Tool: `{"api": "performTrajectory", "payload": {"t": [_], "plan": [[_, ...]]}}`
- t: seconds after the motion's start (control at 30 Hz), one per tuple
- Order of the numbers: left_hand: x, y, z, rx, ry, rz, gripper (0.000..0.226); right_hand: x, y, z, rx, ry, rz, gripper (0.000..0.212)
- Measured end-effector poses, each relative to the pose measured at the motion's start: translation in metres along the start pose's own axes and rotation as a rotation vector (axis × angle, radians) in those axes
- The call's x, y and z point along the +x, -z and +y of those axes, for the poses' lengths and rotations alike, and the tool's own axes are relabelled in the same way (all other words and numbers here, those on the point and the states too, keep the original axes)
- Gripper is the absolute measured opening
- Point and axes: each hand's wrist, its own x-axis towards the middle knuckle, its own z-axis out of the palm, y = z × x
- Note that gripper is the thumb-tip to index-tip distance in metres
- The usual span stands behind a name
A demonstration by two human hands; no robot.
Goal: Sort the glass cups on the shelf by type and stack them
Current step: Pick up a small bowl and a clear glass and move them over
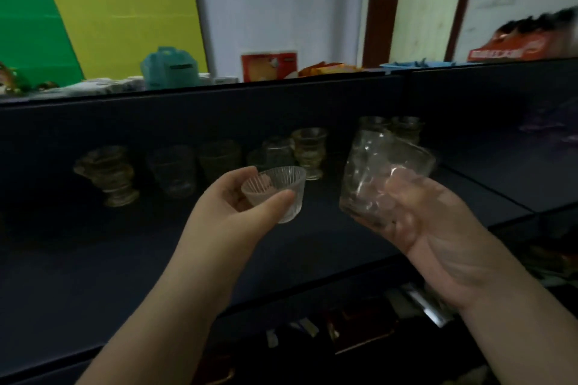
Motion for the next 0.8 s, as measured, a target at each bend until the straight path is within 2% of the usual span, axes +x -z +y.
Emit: {"api": "performTrajectory", "payload": {"t": [0.1,0.17,0.4,0.53,0.6,0.8], "plan": [[-0.004,-0.059,0.004,0.044,-0.022,-0.076,0.097,-0.017,0.056,-0.015,-0.107,0.073,0.145,0.073],[-0.006,-0.101,0.008,0.073,-0.025,-0.119,0.101,-0.028,0.096,-0.029,-0.182,0.133,0.201,0.085],[-0.014,-0.266,0.020,0.145,-0.006,-0.219,0.088,-0.060,0.254,-0.087,-0.361,0.173,0.282,0.094],[-0.017,-0.356,0.025,0.148,0.011,-0.253,0.081,-0.070,0.339,-0.114,-0.374,0.134,0.340,0.074],[-0.017,-0.395,0.027,0.155,0.013,-0.267,0.083,-0.074,0.374,-0.126,-0.373,0.128,0.355,0.074],[0.003,-0.503,0.024,0.142,0.001,-0.285,0.073,-0.073,0.460,-0.149,-0.353,0.186,0.421,0.050]]}}
